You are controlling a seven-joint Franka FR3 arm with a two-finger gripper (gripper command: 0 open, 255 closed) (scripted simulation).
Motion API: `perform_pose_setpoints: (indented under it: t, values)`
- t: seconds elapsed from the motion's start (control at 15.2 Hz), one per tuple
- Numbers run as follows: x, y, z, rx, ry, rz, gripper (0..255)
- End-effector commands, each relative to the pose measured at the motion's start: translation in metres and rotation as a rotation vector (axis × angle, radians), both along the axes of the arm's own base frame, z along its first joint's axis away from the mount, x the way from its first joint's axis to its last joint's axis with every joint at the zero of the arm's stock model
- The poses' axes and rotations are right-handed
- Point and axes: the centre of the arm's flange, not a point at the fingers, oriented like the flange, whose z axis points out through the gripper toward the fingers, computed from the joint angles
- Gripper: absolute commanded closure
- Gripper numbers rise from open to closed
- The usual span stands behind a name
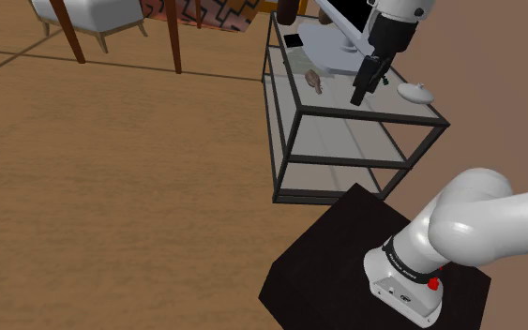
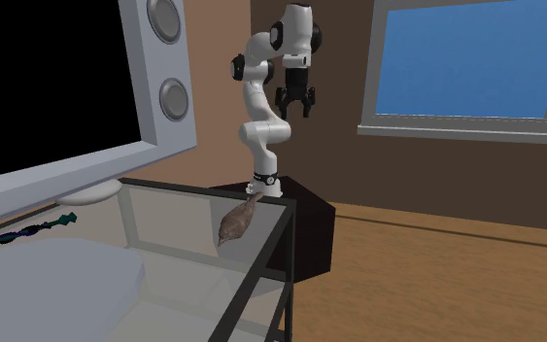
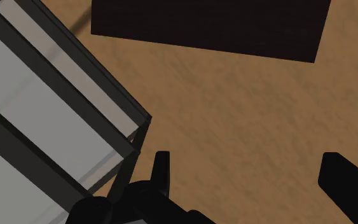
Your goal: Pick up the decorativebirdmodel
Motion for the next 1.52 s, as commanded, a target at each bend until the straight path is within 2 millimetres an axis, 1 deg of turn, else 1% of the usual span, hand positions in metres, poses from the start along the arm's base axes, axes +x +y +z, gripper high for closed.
perform_pose_setpoints:
  t: [0.0, 0.73, 1.45]
  values:
    - [0.000, 0.000, 0.000, 0.000, 0.000, 0.000, 0]
    - [0.108, -0.084, -0.044, 0.020, -0.024, -0.137, 0]
    - [0.205, -0.181, -0.087, 0.040, -0.049, -0.274, 0]
